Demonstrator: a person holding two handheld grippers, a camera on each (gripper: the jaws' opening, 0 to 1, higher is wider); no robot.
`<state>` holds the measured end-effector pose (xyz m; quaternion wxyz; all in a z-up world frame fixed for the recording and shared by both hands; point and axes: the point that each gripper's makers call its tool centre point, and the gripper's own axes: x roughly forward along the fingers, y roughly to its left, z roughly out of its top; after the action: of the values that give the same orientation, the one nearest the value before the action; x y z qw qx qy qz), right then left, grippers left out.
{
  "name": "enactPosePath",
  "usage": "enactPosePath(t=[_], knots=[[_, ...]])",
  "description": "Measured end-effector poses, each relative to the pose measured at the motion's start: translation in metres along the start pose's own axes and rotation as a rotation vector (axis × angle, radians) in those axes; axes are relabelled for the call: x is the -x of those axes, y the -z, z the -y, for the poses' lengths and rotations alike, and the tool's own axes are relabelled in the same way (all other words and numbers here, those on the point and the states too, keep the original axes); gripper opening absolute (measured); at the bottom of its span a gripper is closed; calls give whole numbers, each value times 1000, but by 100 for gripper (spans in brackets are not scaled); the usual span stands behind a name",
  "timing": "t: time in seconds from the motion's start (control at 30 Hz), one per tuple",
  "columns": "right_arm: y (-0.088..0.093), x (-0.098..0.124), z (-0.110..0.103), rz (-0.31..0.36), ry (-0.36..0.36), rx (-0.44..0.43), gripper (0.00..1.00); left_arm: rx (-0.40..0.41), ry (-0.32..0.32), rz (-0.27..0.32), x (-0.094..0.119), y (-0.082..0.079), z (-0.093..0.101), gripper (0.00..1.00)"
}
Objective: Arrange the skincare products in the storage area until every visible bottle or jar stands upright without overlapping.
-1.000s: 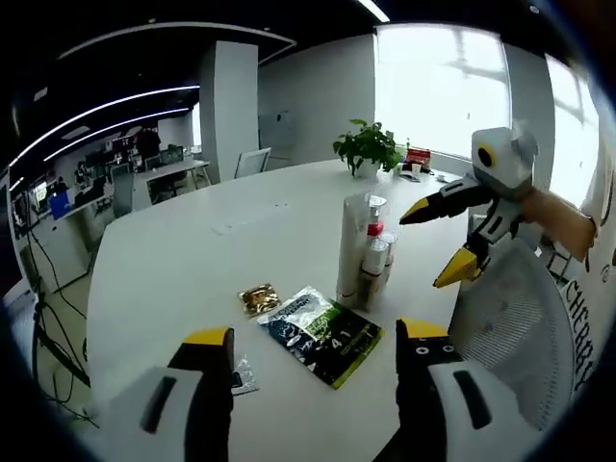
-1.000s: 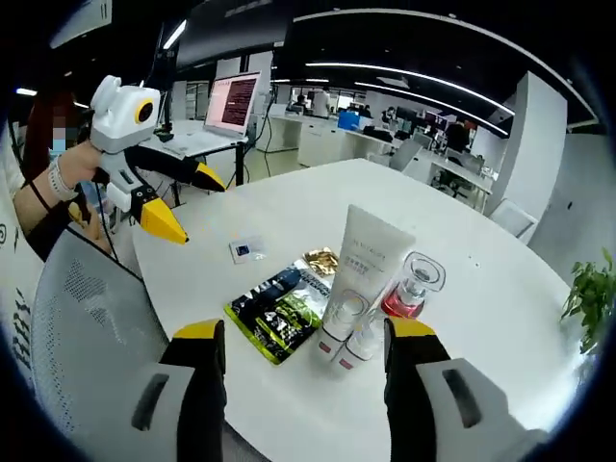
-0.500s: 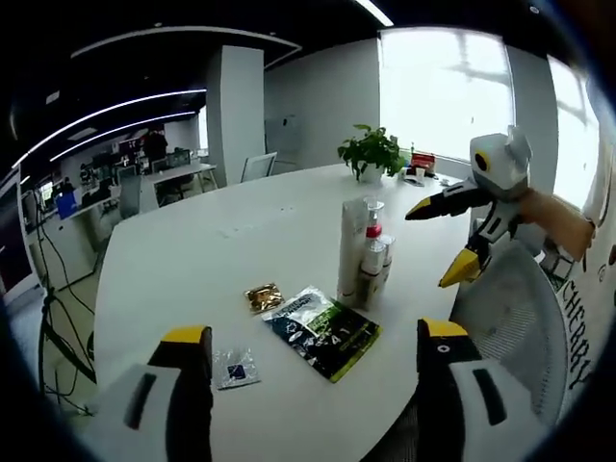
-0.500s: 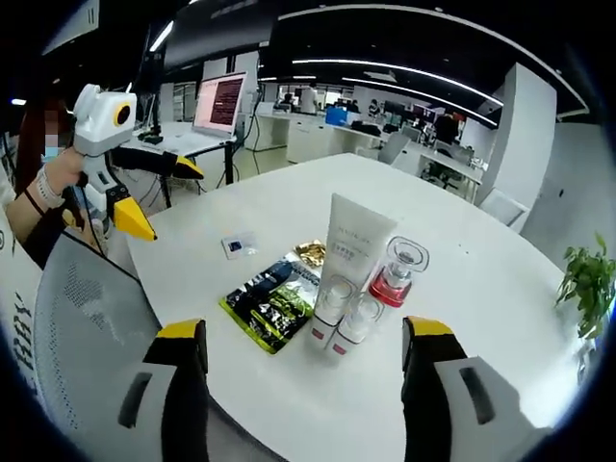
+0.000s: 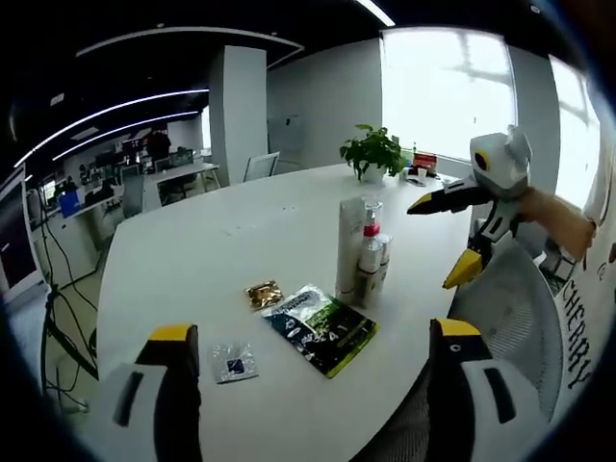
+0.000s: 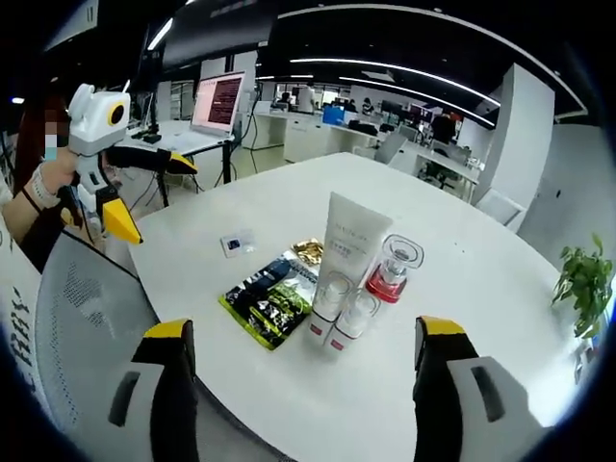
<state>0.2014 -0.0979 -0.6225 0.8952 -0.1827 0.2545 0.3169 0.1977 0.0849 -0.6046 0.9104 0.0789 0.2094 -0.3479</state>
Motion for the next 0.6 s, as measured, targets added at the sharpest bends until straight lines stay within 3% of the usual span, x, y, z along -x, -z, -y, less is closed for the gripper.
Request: enactPosePath(t=[0.6], knots=[[1,-4,-6,-15,-15,-3,99,39,-1,-23,-2,13,-1,99]])
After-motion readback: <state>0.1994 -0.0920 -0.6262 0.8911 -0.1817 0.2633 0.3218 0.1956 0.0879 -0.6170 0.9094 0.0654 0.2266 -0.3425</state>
